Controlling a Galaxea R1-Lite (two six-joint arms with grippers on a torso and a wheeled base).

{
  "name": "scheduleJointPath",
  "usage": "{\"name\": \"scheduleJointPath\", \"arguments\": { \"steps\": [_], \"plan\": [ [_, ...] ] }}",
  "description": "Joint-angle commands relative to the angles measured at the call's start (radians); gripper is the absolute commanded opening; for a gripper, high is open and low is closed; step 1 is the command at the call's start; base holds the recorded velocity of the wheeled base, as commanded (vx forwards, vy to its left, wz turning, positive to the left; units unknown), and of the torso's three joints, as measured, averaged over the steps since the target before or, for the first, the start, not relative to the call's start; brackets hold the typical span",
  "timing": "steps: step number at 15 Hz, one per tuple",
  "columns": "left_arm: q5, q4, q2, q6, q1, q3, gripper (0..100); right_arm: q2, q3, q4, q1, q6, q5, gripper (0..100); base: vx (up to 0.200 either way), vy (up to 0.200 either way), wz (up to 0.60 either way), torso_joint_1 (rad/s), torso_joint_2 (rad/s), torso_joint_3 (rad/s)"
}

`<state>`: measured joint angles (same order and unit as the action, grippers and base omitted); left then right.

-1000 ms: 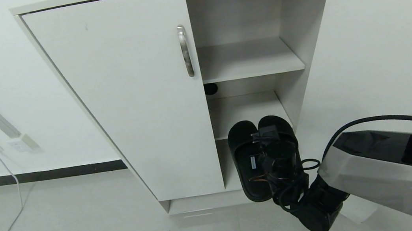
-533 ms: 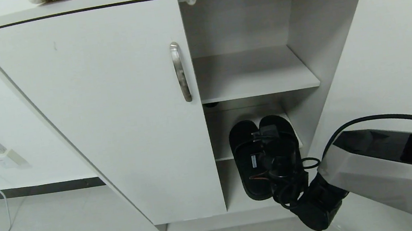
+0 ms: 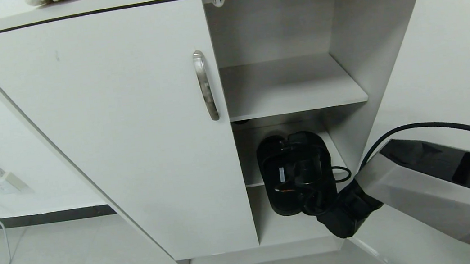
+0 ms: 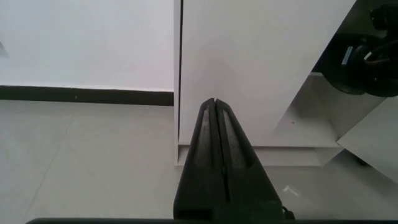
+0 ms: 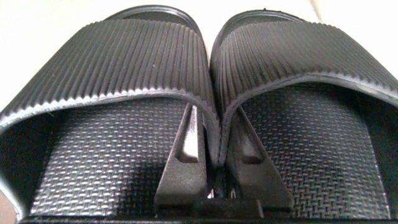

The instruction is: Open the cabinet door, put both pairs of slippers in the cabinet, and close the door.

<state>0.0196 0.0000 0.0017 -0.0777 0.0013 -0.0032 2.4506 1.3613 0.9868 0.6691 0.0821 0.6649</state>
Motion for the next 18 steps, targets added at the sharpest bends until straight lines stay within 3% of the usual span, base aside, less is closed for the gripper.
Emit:
{"name": "scheduleJointPath", "arguments": {
  "steps": [1,11,18],
  "plan": [
    [0.000,0.000,0.001,-0.001,0.000,0.000,0,0.031,0.075,-0.023,-0.017,0.002,-0.013,0,0.000,0.000,0.00,0.000,0.00,0.000],
    [0.000,0.000,0.000,-0.001,0.000,0.000,0,0.122,0.391,-0.238,-0.077,-0.005,-0.059,0,0.000,0.000,0.00,0.000,0.00,0.000],
    [0.000,0.000,0.001,-0.001,0.000,0.000,0,0.172,0.469,-0.261,-0.088,-0.010,-0.064,0,0.000,0.000,0.00,0.000,0.00,0.000]
  ]
}}
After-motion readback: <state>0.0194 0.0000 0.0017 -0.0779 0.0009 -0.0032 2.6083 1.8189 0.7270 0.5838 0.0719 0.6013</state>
